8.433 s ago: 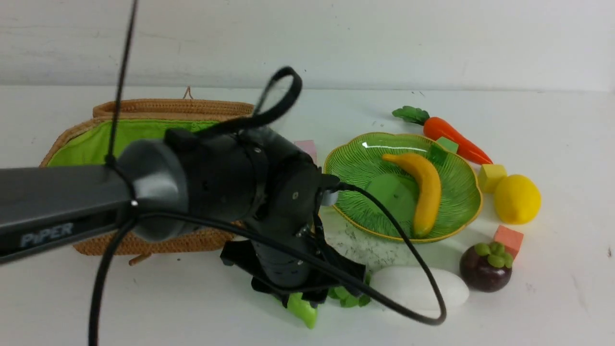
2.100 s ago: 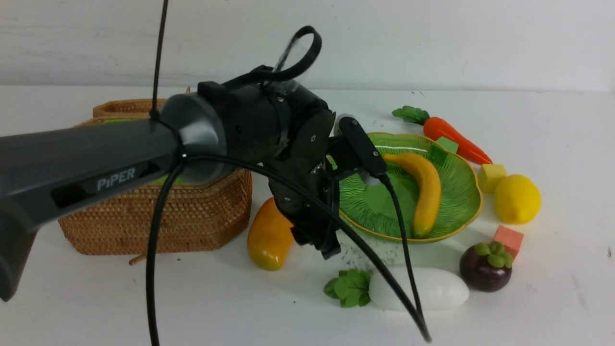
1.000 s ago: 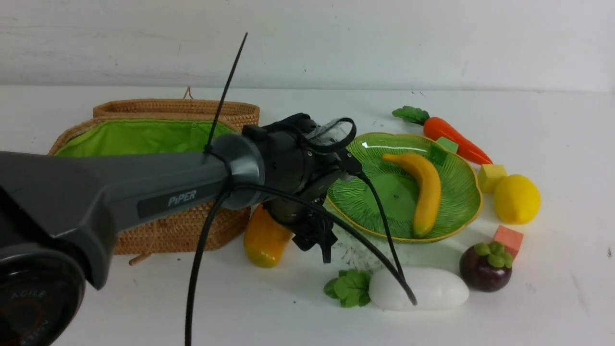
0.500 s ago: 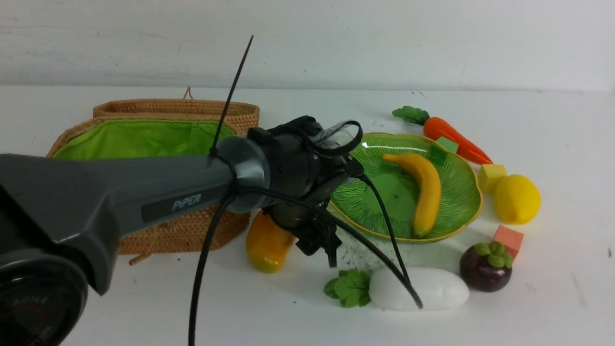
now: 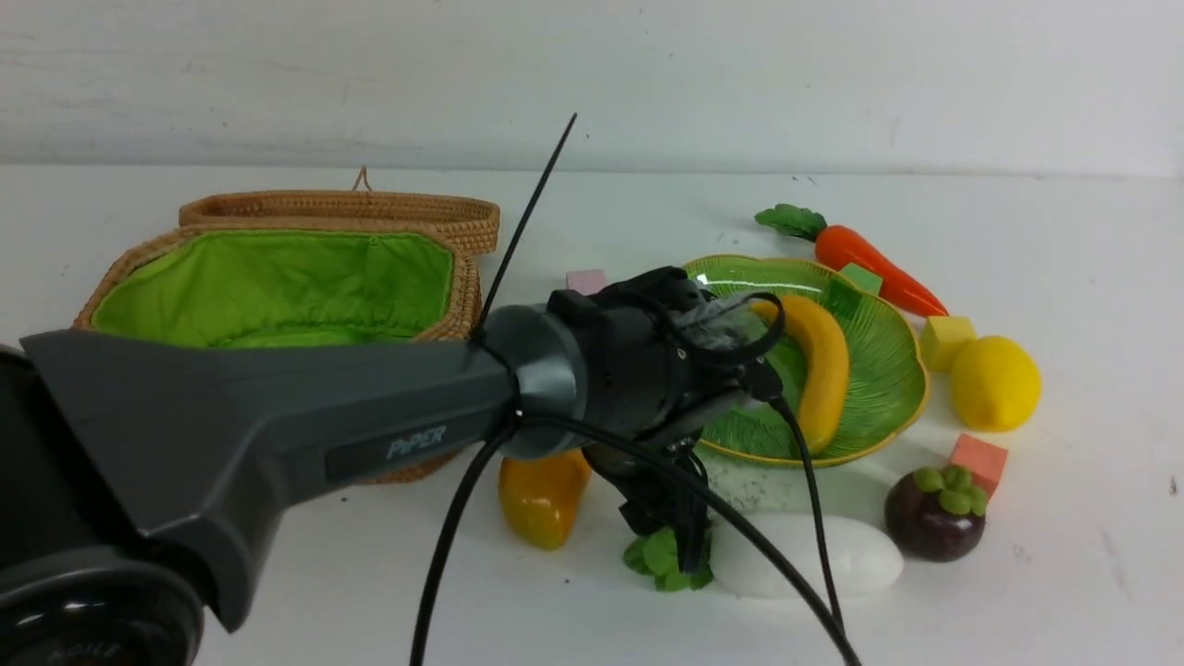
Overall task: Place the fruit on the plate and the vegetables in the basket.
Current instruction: Grab the mango with your left arm and place it on the right plate
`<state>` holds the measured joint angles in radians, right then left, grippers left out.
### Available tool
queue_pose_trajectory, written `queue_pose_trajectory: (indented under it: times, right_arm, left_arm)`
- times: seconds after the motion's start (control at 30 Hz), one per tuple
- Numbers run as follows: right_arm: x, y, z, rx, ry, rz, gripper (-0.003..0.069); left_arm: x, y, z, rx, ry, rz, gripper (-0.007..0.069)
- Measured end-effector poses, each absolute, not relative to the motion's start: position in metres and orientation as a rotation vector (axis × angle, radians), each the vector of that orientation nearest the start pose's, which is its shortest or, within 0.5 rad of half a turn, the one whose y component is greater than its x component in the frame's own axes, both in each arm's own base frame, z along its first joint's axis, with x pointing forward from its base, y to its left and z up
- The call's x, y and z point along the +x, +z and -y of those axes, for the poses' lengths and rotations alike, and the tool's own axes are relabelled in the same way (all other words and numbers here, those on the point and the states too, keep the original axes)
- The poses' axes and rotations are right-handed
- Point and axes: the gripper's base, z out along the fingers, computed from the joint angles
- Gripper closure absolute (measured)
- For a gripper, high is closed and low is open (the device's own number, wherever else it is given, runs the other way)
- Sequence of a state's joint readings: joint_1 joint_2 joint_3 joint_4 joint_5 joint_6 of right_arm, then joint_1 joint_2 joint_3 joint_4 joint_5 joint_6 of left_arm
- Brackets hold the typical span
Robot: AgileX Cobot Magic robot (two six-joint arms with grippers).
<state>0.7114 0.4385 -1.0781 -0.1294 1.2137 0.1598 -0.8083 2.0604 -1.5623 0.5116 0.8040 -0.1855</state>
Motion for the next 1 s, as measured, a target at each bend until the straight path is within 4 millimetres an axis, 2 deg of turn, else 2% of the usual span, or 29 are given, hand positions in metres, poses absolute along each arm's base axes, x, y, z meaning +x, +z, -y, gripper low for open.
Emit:
queue_pose_trajectory:
  times: [0.03, 0.1, 0.13, 0.2, 0.27, 0.63, 1.0]
  right_arm:
    - [0.017, 0.419, 0.0, -0.537, 0.387, -2.003, 0.0436]
    - [0.017, 0.419, 0.0, -0.537, 0.387, -2.003, 0.0436]
    - [0.017, 0.419, 0.0, -0.537, 0.387, -2.003, 0.0436]
    - [0.017, 0.419, 0.0, -0.537, 0.387, -2.003, 0.0436]
    - [0.017, 0.419, 0.0, -0.537, 0.387, -2.003, 0.0436]
    - [0.017, 0.419, 0.0, -0.537, 0.388, -2.003, 0.0436]
    - [0.017, 0.419, 0.0, -0.54, 0.386, -2.002, 0.0436]
  left_arm:
    - [0.328, 0.197, 0.296, 1.159, 0.283, -2.348, 0.003]
    - [0.324, 0.205, 0.297, 1.157, 0.273, -2.329, 0.003]
    - [0.32, 0.216, 0.298, 1.134, 0.254, -2.316, 0.0032]
    - [0.318, 0.222, 0.298, 1.108, 0.247, -2.314, 0.0032]
    - [0.317, 0.23, 0.293, 1.002, 0.246, -2.354, 0.0032]
    - [0.329, 0.208, 0.273, 0.668, 0.317, -2.558, 0.0032]
    - [0.333, 0.197, 0.266, 0.639, 0.411, -2.597, 0.0032]
